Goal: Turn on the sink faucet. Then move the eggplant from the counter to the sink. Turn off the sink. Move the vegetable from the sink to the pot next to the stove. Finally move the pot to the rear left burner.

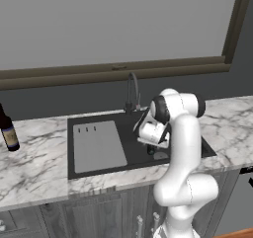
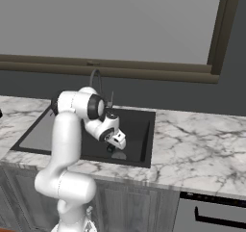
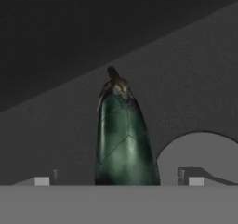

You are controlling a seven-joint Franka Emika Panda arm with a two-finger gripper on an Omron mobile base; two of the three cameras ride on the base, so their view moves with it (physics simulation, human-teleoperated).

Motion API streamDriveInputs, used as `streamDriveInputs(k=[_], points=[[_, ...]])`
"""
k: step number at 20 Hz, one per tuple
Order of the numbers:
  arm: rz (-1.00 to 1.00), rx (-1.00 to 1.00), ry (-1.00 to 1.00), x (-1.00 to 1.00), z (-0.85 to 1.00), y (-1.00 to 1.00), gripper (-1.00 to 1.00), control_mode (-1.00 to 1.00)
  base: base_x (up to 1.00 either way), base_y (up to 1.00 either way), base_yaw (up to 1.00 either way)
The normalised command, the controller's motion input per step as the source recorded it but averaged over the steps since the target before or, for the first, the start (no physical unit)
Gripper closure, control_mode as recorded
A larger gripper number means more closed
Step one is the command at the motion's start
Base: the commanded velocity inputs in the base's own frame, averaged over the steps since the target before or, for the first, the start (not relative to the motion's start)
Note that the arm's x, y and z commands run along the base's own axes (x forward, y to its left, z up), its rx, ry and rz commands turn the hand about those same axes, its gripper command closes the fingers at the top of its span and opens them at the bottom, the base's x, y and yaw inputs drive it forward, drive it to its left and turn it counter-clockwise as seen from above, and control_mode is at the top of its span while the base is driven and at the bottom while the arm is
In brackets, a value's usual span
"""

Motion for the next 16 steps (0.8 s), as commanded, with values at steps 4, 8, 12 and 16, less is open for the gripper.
streamDriveInputs(k=[4,8,12,16], points=[[0.0,0.0,0.0,0.11,-0.27,0.0,-1.0,-1.0,0.0,0.0,0.0],[0.0,0.0,0.0,0.04,-0.31,0.0,-1.0,-1.0,0.0,0.0,0.0],[0.0,0.0,0.0,0.05,-0.38,0.0,1.0,-1.0,0.0,0.0,0.0],[0.0,0.0,0.0,0.03,-0.21,0.0,1.0,-1.0,0.0,0.0,0.0]])
